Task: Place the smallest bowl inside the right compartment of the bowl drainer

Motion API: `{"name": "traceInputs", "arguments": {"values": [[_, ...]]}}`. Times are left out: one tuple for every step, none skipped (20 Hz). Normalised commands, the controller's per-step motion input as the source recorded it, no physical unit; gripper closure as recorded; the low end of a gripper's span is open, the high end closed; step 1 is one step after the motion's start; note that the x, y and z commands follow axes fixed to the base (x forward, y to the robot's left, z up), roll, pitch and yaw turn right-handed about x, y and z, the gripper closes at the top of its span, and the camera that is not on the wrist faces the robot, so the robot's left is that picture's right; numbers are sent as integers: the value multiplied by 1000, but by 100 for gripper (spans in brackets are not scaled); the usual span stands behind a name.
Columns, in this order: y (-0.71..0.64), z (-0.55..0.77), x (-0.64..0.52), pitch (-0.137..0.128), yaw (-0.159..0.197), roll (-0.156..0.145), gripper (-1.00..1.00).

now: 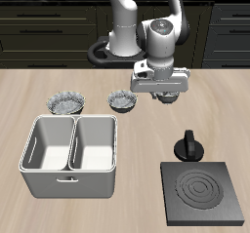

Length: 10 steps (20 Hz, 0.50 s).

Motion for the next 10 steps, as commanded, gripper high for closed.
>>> {"name": "traceInputs", "arguments": {"values": [[-309,372,61,-32,-17,-35,100],[-316,389,48,-10,-18,7,100],[0,0,0,0,0,0,100],[-719,975,149,-147,10,-116,100],[-296,514,85,-57,-14,-13,100],[-456,479,78,-32,-9,-46,100],[-368,563,53,-90,-16,-81,100],[-264,529,27,-60,-5,13,100],[0,0,0,0,0,0,100],[-643,1015,102,-46,-74,8,100]]}}
